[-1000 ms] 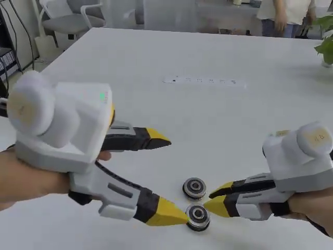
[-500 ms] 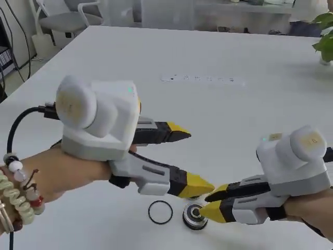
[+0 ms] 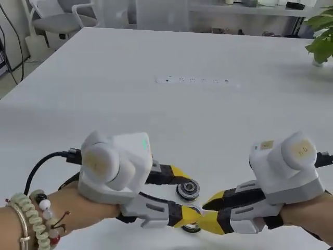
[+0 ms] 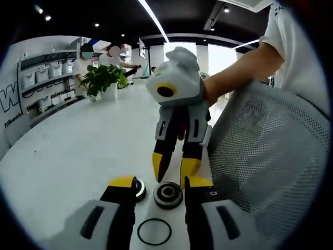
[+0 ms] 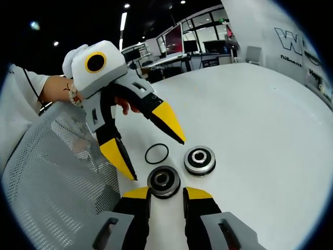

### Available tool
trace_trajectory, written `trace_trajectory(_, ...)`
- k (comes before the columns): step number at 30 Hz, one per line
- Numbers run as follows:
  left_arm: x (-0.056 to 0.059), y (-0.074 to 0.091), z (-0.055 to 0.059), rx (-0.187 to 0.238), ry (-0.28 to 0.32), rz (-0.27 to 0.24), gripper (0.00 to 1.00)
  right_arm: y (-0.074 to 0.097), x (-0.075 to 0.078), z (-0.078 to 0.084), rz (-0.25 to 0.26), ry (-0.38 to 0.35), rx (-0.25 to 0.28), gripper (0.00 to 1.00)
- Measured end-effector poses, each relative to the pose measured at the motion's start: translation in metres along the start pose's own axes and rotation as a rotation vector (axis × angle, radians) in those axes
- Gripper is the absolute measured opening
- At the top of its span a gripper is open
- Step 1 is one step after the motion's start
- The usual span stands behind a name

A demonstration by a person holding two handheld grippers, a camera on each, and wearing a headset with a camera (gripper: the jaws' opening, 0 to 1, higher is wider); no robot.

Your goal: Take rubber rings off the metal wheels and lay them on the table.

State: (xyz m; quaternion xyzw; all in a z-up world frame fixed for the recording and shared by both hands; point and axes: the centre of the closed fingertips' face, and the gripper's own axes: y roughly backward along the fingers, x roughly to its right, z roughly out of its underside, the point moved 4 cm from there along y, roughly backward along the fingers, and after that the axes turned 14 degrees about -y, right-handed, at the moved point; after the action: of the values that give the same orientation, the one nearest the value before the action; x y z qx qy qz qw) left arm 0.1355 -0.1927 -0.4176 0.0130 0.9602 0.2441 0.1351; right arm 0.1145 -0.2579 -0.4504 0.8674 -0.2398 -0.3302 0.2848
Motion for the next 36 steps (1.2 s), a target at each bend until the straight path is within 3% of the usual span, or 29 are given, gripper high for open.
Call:
trace_trajectory(6, 0.001, -0.005, 0.011, -0.033, -0.001, 0.007, 0.23, -0.002, -0.001, 0.004, -0.001, 0.035, -0.027, 0.23)
trace_trajectory(17, 0.010, -0.013, 0.015, -0.050, -0.010, 0.035, 0.18, -0.004, -0.001, 0.005, 0.004, 0.080, -0.032, 0.21)
trace_trajectory(20, 0.014, -0.014, 0.019, -0.069, -0.036, 0.049, 0.15, -0.004, -0.001, 0.005, 0.005, 0.094, -0.036, 0.21)
trace_trajectory(21, 0.013, -0.015, 0.017, -0.054, -0.032, 0.047, 0.13, -0.005, -0.001, 0.006, 0.007, 0.101, -0.037, 0.21)
trace_trajectory(36, 0.012, -0.017, 0.019, -0.049, -0.018, 0.049, 0.08, -0.005, 0.002, 0.008, 0.029, 0.168, -0.052, 0.15)
